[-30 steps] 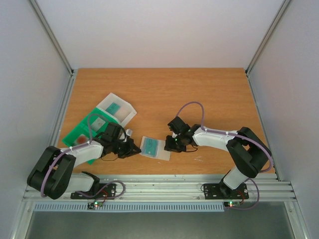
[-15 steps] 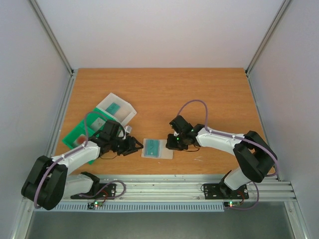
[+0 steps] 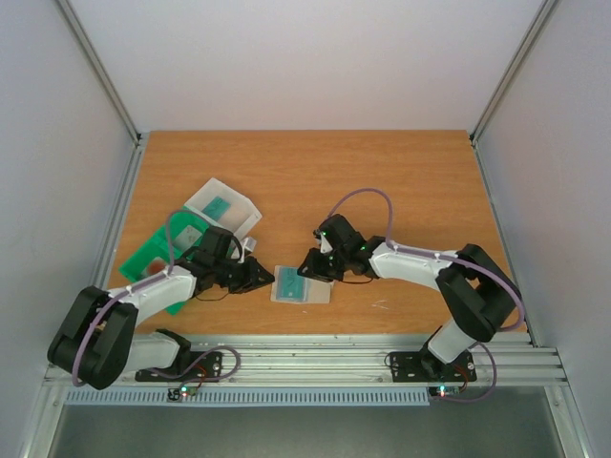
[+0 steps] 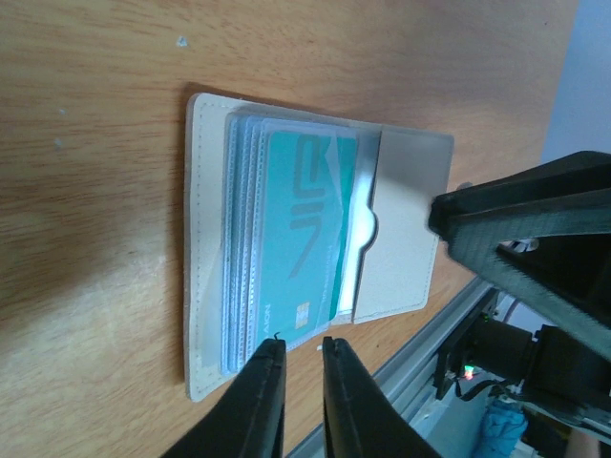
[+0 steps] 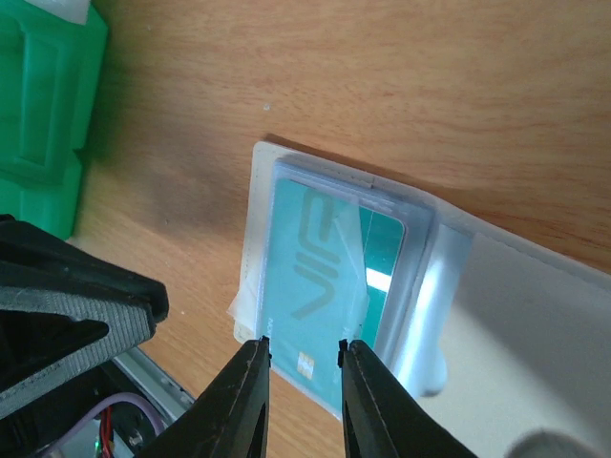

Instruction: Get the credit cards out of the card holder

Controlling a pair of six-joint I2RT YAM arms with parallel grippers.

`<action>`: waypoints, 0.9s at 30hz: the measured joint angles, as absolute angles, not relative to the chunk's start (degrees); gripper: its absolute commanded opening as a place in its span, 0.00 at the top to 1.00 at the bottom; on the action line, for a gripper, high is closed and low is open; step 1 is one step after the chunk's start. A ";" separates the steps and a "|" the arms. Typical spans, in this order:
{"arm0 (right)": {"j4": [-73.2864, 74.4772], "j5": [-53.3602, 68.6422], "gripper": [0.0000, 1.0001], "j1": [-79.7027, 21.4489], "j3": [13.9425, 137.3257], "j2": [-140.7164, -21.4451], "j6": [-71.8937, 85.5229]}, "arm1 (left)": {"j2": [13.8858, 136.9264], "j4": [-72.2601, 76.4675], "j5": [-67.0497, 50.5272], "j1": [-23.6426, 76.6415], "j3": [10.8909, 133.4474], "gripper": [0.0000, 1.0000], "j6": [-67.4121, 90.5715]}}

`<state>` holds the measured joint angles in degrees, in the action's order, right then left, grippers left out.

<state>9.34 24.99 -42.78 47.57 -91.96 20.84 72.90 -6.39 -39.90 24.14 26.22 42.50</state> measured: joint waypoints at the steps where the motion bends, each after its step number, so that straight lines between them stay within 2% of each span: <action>1: 8.99 25.39 0.78 -42.78 47.57 -92.90 20.99 | 73.43 -5.52 -40.23 24.14 26.09 0.89 42.65; 27: 8.21 25.28 0.85 -42.04 47.55 -98.52 20.99 | 87.81 7.68 -42.63 24.14 24.69 0.92 43.22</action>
